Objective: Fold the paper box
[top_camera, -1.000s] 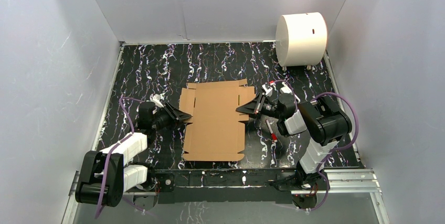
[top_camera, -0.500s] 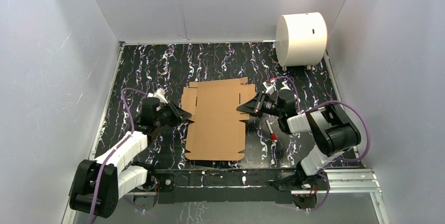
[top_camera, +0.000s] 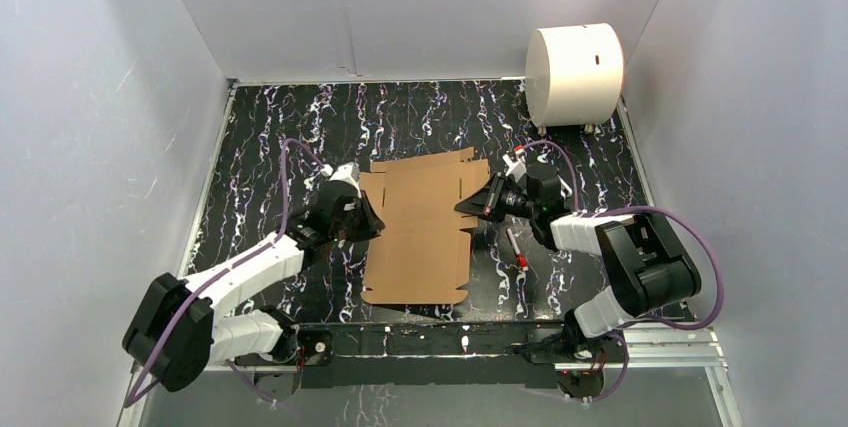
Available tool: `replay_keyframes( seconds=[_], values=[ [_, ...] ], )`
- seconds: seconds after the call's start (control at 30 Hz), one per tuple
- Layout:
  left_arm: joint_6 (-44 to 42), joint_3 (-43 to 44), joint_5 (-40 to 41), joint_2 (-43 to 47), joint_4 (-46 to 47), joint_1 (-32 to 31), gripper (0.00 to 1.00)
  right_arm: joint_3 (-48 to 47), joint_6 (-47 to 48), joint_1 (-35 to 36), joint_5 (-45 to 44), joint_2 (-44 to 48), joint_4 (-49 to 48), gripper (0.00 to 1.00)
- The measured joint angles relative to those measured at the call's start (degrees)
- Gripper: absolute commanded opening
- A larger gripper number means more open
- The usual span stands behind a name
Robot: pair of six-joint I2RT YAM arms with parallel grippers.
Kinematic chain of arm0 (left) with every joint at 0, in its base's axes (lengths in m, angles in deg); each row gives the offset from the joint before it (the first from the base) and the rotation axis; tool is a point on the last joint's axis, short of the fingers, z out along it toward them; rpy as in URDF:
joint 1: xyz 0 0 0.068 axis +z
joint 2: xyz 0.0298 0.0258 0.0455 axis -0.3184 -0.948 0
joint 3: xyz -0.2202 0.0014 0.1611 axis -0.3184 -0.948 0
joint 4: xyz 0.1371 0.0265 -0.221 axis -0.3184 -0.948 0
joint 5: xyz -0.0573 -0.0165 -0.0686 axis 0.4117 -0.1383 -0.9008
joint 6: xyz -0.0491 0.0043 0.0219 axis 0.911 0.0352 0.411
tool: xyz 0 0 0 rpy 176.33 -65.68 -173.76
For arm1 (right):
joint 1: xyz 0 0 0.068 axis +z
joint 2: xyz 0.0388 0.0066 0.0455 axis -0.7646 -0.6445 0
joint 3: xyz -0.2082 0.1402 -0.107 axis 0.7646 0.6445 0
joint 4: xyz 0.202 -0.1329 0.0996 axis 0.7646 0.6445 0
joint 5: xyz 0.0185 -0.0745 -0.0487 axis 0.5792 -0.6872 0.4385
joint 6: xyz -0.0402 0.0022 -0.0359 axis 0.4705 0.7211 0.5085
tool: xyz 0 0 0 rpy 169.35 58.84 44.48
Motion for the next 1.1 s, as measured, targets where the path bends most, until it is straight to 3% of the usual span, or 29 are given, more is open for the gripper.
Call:
replay_keyframes(
  seconds=[0.23, 0.4, 0.7, 0.93, 1.1],
  values=[
    [-0.98, 2.21, 5.84, -2.58, -3.93, -3.21, 0.35, 0.00, 1.40, 0.11, -1.07, 0.02, 2.23, 0.04],
    [-2.47, 2.71, 5.90, 0.83, -6.67, 1.05, 0.44, 0.00, 1.68, 0.11, -0.94, 0.04, 2.23, 0.04],
    [-4.74, 6.12, -10.45, -0.24, -7.21, 21.07, 0.57, 0.00, -0.17, 0.11, 1.81, 0.04, -0.66, 0.04],
    [-5.92, 8.55, -23.58, -7.74, -6.14, 29.51, 0.62, 0.02, -3.19, 0.11, 4.17, 0.17, -4.79, 0.04],
    [-6.32, 10.58, -30.36, -12.52, -5.16, 31.47, 0.62, 0.02, -5.25, 0.11, 5.90, 0.70, -7.65, 0.05]
  ],
)
